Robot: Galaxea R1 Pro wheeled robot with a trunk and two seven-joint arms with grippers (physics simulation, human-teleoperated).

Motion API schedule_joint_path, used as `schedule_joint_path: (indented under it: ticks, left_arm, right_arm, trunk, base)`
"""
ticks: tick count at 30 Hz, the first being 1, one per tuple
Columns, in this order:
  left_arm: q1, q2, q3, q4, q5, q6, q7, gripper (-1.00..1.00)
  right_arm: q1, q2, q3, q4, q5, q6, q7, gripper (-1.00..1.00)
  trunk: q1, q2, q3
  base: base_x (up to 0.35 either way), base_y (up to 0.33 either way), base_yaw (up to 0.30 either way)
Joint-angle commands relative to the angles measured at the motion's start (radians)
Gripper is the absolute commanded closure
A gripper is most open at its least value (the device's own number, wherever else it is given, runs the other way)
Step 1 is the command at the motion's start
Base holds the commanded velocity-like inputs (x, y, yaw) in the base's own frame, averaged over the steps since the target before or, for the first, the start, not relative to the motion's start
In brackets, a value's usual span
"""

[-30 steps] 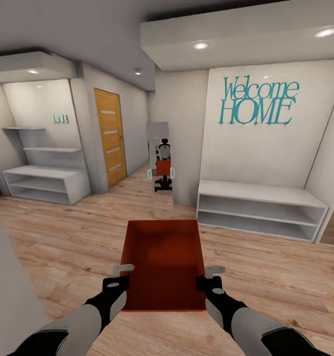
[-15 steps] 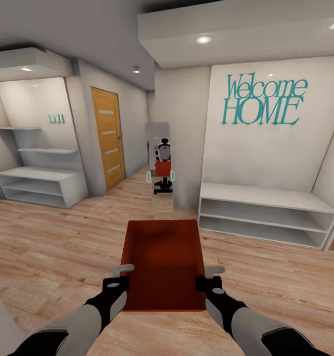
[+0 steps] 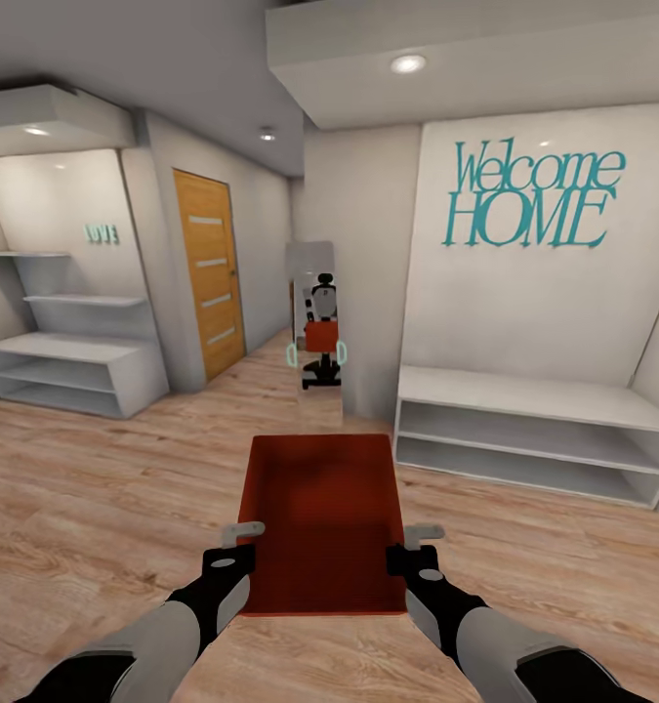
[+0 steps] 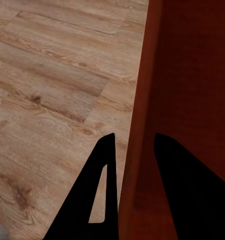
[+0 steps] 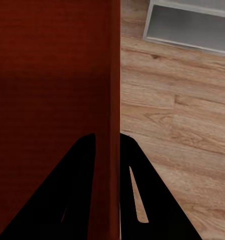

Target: Move the two storage containers from the living room to the garage. In the garage, place one container on the floor and stack the other container on top of it (either order is fine).

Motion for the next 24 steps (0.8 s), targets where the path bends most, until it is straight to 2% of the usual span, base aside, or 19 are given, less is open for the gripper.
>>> schedule_joint_path:
  ticks: [1, 6, 18, 24]
  left_arm:
    - [0.0, 0.037, 0.02, 0.003, 0.007, -0.001, 0.005, 1.0]
    - [0.001, 0.037, 0.02, 0.003, 0.007, -0.002, 0.005, 1.0]
    - [0.001, 0.037, 0.02, 0.003, 0.007, -0.003, 0.006, 1.0]
    - [0.001, 0.037, 0.02, 0.003, 0.007, -0.003, 0.006, 1.0]
  right_arm:
    - [-0.002, -0.007, -0.065, -0.002, -0.004, -0.046, -0.02, 1.0]
    - [-0.002, -0.007, -0.065, -0.002, -0.004, -0.046, -0.02, 1.0]
    - [-0.002, -0.007, -0.065, -0.003, -0.004, -0.046, -0.02, 1.0]
    - [-0.002, -0.007, -0.065, -0.002, -0.004, -0.046, -0.02, 1.0]
  trunk:
    - [0.001, -0.001, -0.001]
    - [0.001, -0.001, -0.001]
    - [0.001, -0.001, 0.001]
    - [0.001, -0.001, 0.002]
  base:
    - [0.323, 0.0, 0.0]
    - [0.323, 0.0, 0.011]
    - [0.323, 0.0, 0.242]
    - [0.323, 0.0, 0.054]
